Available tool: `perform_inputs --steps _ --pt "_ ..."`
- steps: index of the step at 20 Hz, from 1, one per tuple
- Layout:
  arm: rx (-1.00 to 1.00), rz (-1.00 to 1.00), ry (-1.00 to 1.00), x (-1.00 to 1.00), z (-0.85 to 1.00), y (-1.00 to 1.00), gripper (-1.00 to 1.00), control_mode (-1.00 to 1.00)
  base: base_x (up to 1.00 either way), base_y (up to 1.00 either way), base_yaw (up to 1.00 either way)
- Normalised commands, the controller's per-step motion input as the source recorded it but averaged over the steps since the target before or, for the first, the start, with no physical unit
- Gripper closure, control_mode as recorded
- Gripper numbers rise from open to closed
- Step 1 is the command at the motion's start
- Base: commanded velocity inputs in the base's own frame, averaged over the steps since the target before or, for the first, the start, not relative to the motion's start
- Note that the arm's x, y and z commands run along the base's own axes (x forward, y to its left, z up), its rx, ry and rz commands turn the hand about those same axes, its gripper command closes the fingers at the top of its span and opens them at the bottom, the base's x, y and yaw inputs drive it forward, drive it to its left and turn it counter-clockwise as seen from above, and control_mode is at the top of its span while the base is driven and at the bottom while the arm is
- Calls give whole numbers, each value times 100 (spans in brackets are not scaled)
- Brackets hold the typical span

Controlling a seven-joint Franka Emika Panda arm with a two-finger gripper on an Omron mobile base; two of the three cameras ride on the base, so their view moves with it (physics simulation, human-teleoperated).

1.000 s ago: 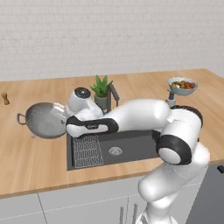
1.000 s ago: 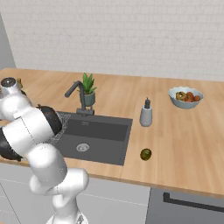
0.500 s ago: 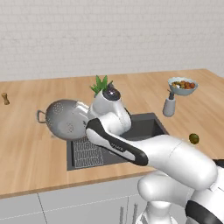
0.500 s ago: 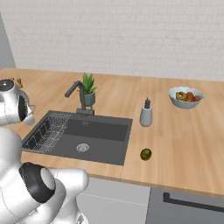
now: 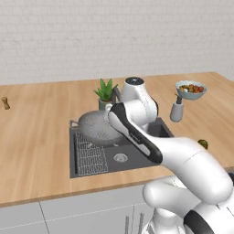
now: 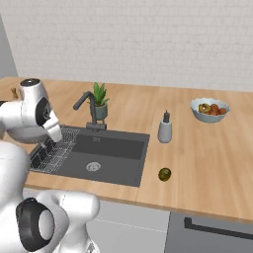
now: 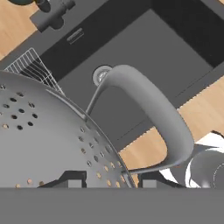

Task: Put the colander in the sink, put the kiwi in the colander, and turn on the sink faucet and pour water over the colander.

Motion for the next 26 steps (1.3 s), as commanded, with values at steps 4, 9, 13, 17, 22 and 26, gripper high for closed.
perform_inputs --steps 4,9,13,17,22,26 --pt "-6 0 8 -30 -4 -100 100 -100 0 0 0" --pt "0 0 -2 -54 -40 -100 100 -100 0 0 0" --pt "2 0 -6 -11 -54 -98 100 -100 0 0 0" --pt "7 0 -4 18 -25 -88 100 -100 0 0 0" --pt "7 8 0 38 -16 -73 100 -100 0 0 0" --pt "7 11 -3 48 -27 -37 100 -100 0 0 0"
